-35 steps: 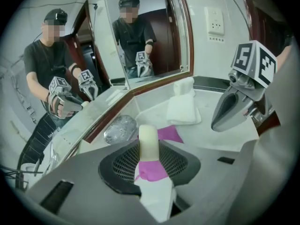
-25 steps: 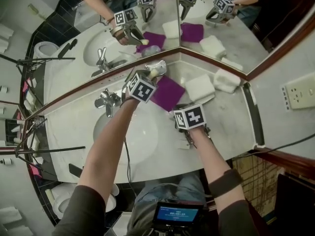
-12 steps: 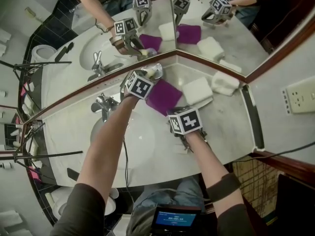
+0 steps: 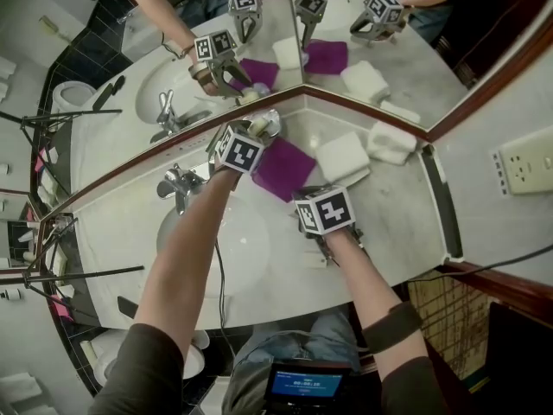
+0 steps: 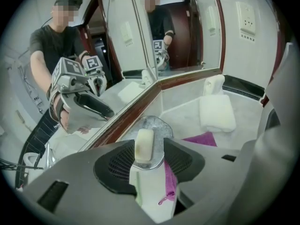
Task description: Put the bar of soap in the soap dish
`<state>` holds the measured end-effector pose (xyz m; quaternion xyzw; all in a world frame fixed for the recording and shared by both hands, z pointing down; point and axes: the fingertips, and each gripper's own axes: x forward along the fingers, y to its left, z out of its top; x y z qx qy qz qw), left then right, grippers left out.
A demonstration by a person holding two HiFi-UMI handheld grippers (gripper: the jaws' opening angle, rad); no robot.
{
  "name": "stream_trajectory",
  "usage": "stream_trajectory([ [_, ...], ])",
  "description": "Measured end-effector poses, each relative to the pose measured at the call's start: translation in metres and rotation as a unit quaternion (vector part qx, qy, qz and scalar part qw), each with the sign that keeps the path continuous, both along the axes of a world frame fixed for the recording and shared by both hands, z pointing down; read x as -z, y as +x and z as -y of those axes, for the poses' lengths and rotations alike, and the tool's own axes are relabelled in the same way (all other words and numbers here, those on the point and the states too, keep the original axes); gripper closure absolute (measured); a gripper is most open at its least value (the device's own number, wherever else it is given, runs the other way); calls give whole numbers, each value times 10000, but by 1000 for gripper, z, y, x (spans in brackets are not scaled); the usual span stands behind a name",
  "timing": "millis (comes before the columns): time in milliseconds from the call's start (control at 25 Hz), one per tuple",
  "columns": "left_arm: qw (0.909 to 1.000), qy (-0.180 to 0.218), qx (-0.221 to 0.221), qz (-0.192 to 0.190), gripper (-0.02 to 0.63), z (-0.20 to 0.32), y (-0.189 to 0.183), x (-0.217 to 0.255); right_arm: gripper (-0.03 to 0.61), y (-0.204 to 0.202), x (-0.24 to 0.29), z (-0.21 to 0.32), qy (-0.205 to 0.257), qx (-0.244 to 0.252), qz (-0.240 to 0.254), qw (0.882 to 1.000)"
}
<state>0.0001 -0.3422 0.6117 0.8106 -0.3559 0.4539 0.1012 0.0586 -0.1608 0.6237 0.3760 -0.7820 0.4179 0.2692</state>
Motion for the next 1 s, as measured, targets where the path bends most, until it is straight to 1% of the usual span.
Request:
stream_trajectory([
  [200,9999,-11,24,-147,417,-5,-2,5,560,2,2,0,32,-16,-35,10000],
  [400,9994,184,52,-294,426,-21,-8,27,560,5,5,-6,35,-45,-78,10000],
  [480,9991,264,57,-335,481,-31,-12,36,560,5,9,-9,64,-49,-105,9999],
  [520,9989,306,61,-363,495,-36,-14,42,560,5,12,-10,83,-52,-128,9999],
  [560,9985,345,77,-406,525,-40,-17,48,560,5,15,-10,103,-55,-154,9998],
  [600,9981,385,112,-463,537,-44,-20,55,560,5,18,-10,126,-58,-180,9997],
  [720,9955,536,273,-726,612,-55,-30,80,560,5,28,-11,198,-64,-235,9995],
  [880,9887,635,538,-1251,612,-80,-46,115,560,5,38,-18,278,-77,-280,9992],
  [1000,9814,736,833,-1563,612,-99,-69,133,558,5,45,-24,323,-97,-293,9990],
])
